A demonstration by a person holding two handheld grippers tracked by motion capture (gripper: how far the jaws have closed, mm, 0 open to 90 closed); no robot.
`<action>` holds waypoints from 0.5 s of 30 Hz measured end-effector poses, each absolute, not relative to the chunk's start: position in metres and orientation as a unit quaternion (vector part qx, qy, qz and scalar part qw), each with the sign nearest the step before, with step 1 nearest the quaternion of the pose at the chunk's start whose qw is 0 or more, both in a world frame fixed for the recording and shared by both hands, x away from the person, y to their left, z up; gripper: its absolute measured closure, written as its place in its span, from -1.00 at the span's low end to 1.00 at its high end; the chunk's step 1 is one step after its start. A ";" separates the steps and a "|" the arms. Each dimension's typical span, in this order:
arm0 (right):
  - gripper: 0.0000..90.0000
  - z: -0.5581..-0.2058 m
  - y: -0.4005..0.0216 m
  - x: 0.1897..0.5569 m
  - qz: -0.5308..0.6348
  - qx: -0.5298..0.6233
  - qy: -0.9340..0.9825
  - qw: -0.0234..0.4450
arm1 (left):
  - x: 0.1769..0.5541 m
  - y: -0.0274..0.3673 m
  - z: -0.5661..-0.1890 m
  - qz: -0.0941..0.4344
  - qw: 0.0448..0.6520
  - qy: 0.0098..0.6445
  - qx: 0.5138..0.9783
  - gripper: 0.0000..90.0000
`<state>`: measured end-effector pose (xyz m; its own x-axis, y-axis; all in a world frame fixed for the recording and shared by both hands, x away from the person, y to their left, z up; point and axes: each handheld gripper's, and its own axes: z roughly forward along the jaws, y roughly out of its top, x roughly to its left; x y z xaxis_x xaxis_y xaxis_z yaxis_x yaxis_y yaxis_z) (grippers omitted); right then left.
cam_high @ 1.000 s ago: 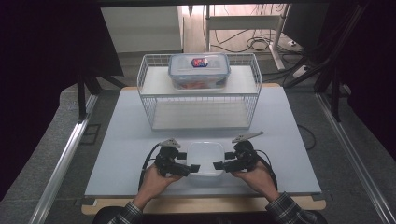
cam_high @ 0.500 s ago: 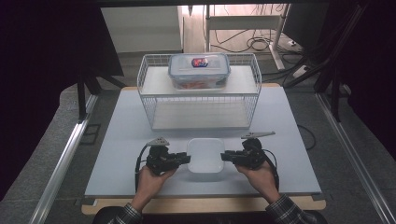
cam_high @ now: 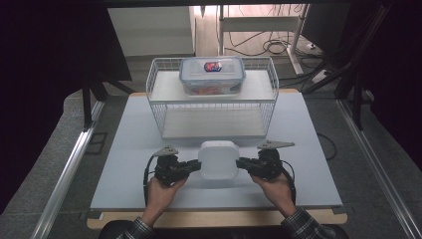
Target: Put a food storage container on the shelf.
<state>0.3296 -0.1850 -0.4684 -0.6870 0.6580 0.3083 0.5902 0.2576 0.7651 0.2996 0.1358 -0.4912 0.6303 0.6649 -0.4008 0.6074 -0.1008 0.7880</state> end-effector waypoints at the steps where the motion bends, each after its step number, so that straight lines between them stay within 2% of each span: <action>1: 0.74 -0.464 -0.185 0.330 0.471 0.386 0.792 0.043 | 0.299 0.136 -0.487 0.033 0.518 0.428 0.740 0.77; 15: 0.74 -0.432 -0.181 0.338 0.500 0.365 0.782 0.068 | 0.308 0.140 -0.446 0.075 0.524 0.408 0.744 0.77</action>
